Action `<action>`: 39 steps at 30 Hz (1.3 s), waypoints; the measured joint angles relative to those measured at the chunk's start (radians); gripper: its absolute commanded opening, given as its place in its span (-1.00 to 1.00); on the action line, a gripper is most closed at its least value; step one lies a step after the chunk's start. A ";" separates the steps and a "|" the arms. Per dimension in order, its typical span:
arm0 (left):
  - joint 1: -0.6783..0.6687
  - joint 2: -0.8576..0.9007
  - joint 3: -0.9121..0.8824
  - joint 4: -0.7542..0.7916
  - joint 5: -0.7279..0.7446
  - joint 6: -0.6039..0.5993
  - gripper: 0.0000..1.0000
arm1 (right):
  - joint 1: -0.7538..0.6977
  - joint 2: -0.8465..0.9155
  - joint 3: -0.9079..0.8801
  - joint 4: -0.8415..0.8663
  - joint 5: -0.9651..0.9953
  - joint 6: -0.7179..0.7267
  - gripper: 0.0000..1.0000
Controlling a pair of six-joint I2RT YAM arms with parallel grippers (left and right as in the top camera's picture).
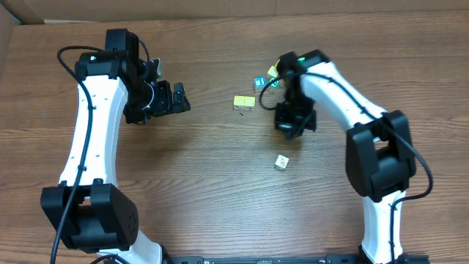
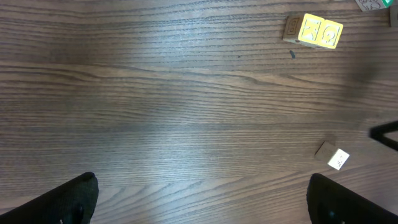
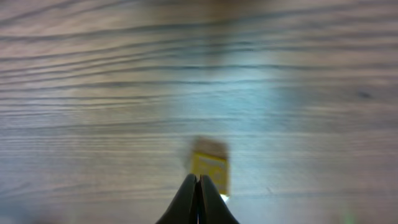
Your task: Flip 4 blocks
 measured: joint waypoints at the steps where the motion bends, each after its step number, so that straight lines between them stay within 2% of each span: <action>1: 0.000 0.000 0.000 0.000 0.000 0.000 0.99 | -0.011 -0.003 0.000 -0.016 0.000 0.000 -0.92; 5: 0.000 0.000 0.000 0.000 0.000 0.000 0.99 | -0.033 -0.068 -0.002 -0.087 0.051 0.001 -0.92; 12: 0.000 0.000 0.000 0.000 0.000 0.000 1.00 | 0.027 -0.257 -0.086 -0.053 0.090 0.021 -0.92; 16: 0.000 0.000 0.000 0.000 0.000 0.000 1.00 | 0.028 -0.313 -0.251 0.061 0.092 0.072 -0.92; 25: 0.000 0.000 0.000 0.000 0.000 0.000 0.99 | 0.043 -0.313 -0.580 0.402 0.084 0.220 -0.92; 39: 0.000 0.000 0.000 0.000 0.000 0.000 0.99 | 0.051 -0.313 -0.630 0.566 0.101 0.369 -0.92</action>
